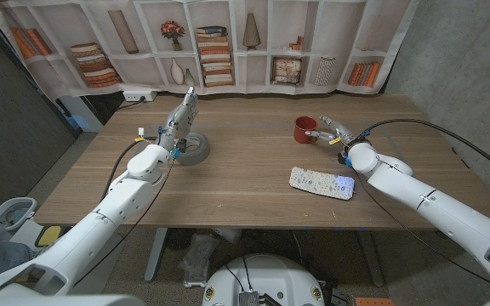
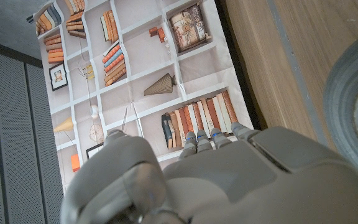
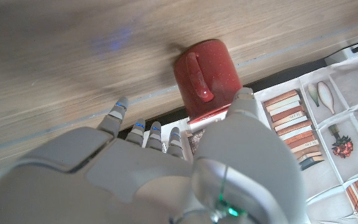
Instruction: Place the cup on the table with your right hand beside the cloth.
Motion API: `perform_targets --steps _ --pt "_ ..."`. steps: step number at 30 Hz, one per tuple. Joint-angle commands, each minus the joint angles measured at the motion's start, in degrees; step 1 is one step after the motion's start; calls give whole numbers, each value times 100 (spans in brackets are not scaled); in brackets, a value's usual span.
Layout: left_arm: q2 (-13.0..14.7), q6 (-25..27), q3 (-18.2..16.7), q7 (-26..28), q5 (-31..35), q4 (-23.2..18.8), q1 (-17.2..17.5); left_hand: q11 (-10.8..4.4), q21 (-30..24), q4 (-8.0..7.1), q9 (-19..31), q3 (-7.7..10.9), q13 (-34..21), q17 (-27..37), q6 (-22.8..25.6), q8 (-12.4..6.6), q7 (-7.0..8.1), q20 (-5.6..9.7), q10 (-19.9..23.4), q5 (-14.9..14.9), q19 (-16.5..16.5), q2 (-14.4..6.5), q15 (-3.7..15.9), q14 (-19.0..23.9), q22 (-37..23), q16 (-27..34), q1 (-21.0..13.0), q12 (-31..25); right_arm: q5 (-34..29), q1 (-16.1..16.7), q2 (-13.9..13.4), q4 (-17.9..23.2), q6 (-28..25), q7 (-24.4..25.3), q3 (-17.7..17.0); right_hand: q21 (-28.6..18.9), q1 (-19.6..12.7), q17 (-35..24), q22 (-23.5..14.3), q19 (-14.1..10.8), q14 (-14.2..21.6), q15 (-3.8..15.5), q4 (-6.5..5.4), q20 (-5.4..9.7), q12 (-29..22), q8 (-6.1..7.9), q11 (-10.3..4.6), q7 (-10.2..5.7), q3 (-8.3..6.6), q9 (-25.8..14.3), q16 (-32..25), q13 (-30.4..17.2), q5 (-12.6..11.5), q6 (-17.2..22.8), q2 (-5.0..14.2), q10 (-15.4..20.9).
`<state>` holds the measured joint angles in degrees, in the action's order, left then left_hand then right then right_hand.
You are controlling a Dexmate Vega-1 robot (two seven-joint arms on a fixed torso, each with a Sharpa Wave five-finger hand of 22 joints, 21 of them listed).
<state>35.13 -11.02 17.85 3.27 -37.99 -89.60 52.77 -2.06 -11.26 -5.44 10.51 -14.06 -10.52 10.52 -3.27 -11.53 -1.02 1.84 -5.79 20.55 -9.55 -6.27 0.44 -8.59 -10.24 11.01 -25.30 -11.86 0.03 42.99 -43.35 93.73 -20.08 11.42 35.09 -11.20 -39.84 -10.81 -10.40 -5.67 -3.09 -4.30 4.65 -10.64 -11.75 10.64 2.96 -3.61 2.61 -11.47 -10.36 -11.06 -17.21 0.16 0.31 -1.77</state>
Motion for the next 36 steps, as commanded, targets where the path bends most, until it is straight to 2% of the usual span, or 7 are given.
perform_targets --steps 1,36 --pt "12 35 6 1 15 -36 -19 -3 -41 -7 25 -58 -31 14 7 10 -2 142 19 -17 -137 -18 6 31 -29 -11 -59 15 9 82 -88 179 37 18 -96 -5 63 -13 -20 -16 -13 -43 -2 7 -20 57 45 -19 38 3 -40 -20 -27 33 10 7" --pt "2 4 0 -25 -14 -23 13 -9 -41 -10 25 -80 -32 15 7 12 -5 143 11 -22 -141 -29 -1 29 -29 -12 -73 20 75 316 -242 714 314 64 -419 -18 155 -16 -20 -30 45 -59 -55 -11 -65 115 43 -54 82 6 -69 -20 -92 178 31 77"
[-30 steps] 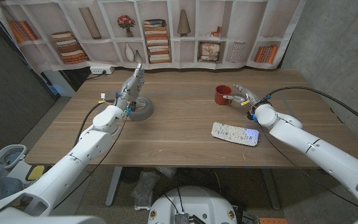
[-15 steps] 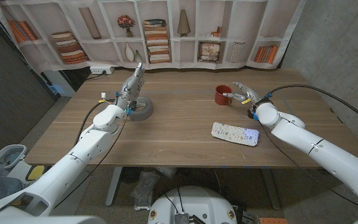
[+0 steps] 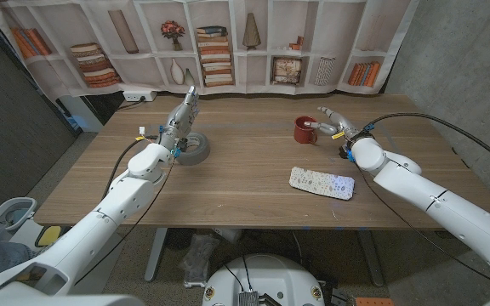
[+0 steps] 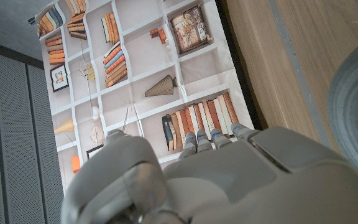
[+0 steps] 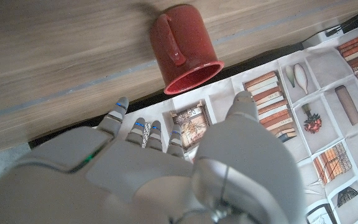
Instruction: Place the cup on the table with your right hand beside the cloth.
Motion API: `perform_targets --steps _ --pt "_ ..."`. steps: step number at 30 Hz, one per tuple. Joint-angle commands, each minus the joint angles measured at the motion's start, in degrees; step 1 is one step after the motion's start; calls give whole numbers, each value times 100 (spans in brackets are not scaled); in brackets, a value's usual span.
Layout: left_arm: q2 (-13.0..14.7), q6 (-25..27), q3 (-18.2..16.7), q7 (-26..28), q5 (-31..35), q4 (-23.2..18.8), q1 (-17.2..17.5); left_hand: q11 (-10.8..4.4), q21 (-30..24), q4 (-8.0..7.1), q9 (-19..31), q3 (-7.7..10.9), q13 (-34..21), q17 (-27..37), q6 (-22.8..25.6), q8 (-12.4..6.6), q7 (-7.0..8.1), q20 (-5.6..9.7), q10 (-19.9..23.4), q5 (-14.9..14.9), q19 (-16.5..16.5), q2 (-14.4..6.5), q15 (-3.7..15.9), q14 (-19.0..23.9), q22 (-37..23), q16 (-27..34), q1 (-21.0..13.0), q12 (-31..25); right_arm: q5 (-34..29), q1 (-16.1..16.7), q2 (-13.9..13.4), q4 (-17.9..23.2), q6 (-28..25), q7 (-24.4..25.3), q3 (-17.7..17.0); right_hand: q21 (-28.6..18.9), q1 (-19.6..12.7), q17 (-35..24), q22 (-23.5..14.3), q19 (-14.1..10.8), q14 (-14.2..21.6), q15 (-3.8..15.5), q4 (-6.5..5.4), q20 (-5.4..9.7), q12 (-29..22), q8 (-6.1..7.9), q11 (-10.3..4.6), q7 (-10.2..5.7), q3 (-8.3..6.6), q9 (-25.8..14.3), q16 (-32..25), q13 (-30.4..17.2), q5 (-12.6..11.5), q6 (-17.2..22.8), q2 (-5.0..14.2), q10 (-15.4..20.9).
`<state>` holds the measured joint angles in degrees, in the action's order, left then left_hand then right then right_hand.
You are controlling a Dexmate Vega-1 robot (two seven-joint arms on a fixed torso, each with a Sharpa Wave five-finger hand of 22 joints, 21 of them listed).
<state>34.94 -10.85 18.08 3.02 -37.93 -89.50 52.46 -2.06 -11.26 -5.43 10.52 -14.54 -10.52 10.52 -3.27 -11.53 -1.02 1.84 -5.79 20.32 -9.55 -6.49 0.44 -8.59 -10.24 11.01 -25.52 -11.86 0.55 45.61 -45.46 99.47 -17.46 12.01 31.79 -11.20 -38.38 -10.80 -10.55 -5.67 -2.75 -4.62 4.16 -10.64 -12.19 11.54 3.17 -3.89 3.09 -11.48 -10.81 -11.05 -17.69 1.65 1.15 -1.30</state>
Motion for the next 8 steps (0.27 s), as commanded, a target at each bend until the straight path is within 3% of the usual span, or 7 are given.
perform_targets --steps 1,8 --pt "25 -11 -25 -4 -24 -34 46 -10 -40 -12 25 -31 -32 14 8 12 -6 142 12 1 -144 -7 -1 29 -29 -12 -50 19 27 57 -32 154 47 6 -98 -17 11 -17 -6 -28 13 -29 -7 -11 -22 26 24 -28 34 7 -25 -21 -46 32 -52 33" --pt "32 -31 -35 -63 -60 1 54 3 -40 -13 25 -36 -32 14 8 12 -5 141 12 0 -144 -9 5 28 -29 -13 -53 19 54 75 -1 191 17 34 -136 -18 21 -17 -6 -27 29 -30 -15 -15 -26 36 24 -24 38 7 -30 -20 -57 63 -42 38"
